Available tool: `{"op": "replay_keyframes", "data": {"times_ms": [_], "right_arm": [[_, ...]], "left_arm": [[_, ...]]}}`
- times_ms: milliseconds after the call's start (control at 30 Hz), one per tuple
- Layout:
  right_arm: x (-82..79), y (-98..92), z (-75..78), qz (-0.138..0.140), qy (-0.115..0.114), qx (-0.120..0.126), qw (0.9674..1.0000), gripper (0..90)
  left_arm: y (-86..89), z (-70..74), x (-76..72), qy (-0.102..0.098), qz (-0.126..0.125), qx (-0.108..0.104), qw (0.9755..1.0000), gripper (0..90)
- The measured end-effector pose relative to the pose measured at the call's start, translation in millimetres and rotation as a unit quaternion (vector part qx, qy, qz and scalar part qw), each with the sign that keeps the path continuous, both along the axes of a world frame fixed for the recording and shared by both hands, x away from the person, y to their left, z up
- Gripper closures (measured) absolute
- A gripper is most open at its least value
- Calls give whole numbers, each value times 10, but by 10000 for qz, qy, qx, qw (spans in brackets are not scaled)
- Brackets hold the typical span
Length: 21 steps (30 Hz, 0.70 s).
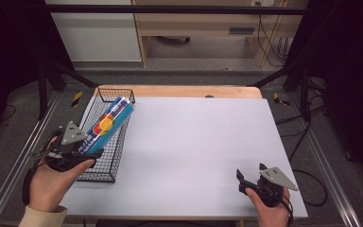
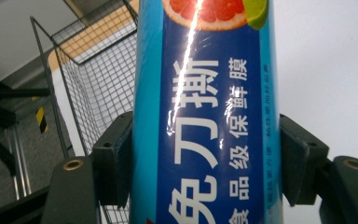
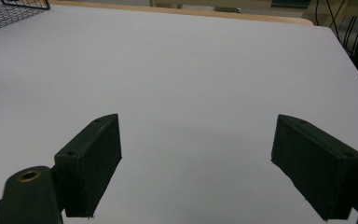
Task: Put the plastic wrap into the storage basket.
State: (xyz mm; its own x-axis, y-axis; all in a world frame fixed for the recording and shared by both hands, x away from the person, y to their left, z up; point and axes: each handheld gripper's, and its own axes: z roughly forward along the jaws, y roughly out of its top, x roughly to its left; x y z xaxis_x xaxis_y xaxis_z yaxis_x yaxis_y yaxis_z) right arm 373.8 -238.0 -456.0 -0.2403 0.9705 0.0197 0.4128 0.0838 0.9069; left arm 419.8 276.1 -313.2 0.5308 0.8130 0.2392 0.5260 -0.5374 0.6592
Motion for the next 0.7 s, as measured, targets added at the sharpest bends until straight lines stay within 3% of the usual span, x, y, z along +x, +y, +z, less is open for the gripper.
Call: {"op": "replay_keyframes", "data": {"times_ms": [167, 367, 600, 700], "right_arm": [[1, 0, 1, -13, 5, 15, 10000, 161], [0, 1, -2, -30, 4, 8, 10000, 162], [2, 17, 4, 27, -16, 11, 10000, 164], [4, 23, 4, 49, -18, 6, 10000, 164]], "left_arm": [[-1, -10, 47, 148, 172, 26, 9997, 321], [52, -2, 172, 172, 430, 65, 9989, 321], [83, -85, 307, 382, 665, 254, 9967, 321], [84, -123, 357, 473, 764, 431, 9950, 321]]}}
